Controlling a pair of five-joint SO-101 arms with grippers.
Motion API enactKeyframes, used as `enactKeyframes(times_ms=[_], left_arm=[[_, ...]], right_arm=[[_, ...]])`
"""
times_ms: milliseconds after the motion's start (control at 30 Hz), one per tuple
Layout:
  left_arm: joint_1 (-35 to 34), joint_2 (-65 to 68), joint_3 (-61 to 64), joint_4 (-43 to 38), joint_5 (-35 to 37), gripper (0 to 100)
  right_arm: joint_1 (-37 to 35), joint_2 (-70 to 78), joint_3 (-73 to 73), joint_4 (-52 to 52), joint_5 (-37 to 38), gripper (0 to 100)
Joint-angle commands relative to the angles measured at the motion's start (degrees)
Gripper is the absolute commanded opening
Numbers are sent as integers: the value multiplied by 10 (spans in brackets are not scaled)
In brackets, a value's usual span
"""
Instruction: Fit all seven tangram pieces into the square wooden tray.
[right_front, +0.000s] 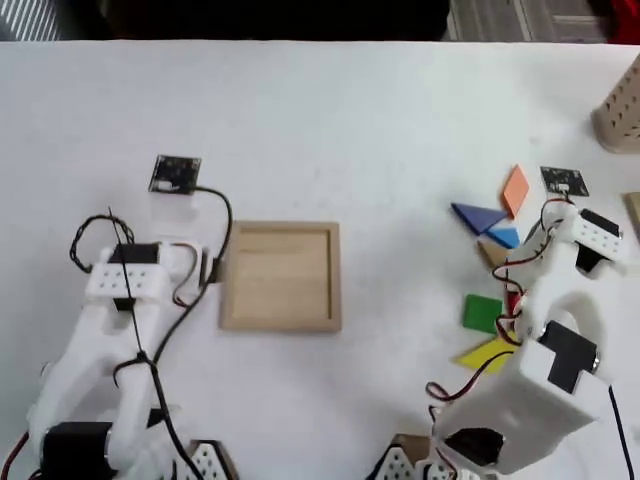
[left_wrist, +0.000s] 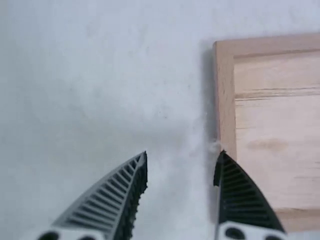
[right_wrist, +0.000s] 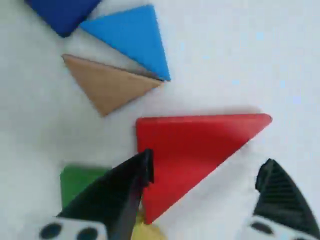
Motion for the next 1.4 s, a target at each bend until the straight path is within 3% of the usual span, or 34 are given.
enactKeyframes(times_ms=[0,600,1200,1367], left_arm=[[-3,-22,-4,-7,-7,222],[-3,-22,-4,-7,-7,222],[-3,-22,-4,-7,-9,222],[-3,-22,-4,-7,-9,222]], right_arm=[[-9,-24,8,9,10,332],[-18,-6,25,17,40,332],[23,-11,-31,36,42,330],[73,22,-55,22,42,330]])
